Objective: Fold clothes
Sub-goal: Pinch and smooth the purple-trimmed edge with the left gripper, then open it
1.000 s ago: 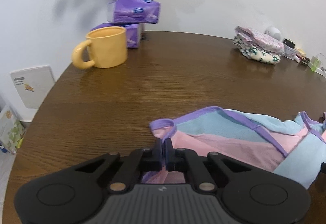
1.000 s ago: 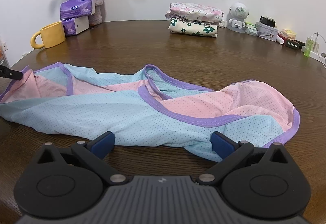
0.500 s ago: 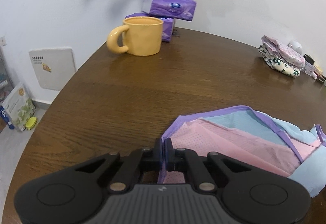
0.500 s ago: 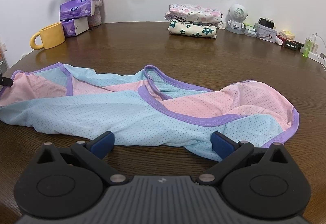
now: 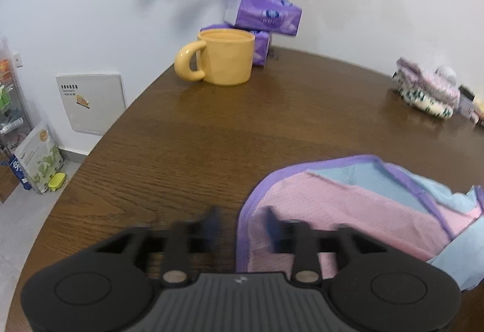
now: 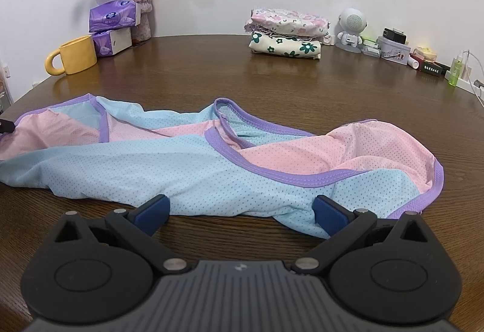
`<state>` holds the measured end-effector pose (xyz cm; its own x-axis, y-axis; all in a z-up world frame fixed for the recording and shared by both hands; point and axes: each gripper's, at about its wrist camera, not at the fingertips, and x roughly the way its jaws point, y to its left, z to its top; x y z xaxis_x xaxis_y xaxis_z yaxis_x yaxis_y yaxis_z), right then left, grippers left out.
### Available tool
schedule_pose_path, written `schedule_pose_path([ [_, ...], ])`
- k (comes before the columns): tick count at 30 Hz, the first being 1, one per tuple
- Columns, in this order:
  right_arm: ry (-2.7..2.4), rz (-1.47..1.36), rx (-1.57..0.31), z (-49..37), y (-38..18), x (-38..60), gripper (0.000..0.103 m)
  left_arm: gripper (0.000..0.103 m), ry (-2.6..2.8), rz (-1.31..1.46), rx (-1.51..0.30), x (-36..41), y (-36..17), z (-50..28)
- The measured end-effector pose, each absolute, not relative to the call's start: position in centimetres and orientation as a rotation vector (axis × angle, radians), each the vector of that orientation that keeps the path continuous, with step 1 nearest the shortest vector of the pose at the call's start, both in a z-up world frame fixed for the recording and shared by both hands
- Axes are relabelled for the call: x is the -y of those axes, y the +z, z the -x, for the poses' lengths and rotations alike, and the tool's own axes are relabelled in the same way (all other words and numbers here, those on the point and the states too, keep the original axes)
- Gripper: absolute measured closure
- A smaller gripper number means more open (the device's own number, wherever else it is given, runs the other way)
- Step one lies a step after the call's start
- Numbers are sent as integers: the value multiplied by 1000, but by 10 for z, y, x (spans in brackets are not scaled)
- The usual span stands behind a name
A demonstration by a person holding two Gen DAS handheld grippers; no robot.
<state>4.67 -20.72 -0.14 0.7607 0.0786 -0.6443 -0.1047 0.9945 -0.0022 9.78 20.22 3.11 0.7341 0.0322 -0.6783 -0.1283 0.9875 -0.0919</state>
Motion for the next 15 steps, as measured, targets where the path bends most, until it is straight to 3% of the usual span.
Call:
schedule_pose_path([
  [4, 97, 38, -695, -46, -2, 207, 1, 19, 83, 154, -698, -197, 35, -89],
  [15, 90, 36, -685, -44, -3, 206, 1, 15, 49, 237, -686, -187, 21, -75],
])
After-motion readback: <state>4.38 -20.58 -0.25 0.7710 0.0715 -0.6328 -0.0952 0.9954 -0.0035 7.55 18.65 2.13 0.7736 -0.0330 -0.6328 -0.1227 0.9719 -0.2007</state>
